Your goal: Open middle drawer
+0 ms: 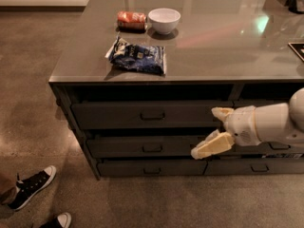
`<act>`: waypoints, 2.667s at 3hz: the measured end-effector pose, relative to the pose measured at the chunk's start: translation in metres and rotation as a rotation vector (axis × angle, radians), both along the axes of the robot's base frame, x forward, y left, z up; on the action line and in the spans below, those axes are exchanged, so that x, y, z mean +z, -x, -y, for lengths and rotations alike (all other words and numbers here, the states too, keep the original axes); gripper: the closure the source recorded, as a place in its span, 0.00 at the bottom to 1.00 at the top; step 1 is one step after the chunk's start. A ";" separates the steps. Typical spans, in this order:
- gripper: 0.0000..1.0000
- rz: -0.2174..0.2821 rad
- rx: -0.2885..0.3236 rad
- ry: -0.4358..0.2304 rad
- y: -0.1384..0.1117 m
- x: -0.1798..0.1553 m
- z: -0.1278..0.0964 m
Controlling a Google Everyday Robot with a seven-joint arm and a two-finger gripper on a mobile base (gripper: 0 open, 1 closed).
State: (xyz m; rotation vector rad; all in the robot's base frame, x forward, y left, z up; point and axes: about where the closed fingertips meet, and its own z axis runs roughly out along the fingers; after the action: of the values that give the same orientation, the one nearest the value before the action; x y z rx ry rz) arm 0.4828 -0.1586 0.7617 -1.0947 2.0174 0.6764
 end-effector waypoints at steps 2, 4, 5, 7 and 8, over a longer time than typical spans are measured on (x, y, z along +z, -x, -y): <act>0.00 0.033 -0.002 -0.095 -0.027 -0.086 -0.011; 0.00 0.030 -0.054 -0.117 -0.057 -0.162 -0.013; 0.00 0.030 -0.054 -0.117 -0.057 -0.162 -0.013; 0.00 0.051 -0.030 -0.029 -0.084 -0.206 -0.028; 0.00 0.045 -0.032 0.003 -0.100 -0.230 -0.032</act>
Offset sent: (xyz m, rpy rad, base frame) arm 0.0465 0.0100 -0.1374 0.1544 -0.0561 -0.0259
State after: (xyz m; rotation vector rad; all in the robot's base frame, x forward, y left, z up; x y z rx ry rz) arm 0.5831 -0.1264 0.5321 -1.0683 1.9939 0.6267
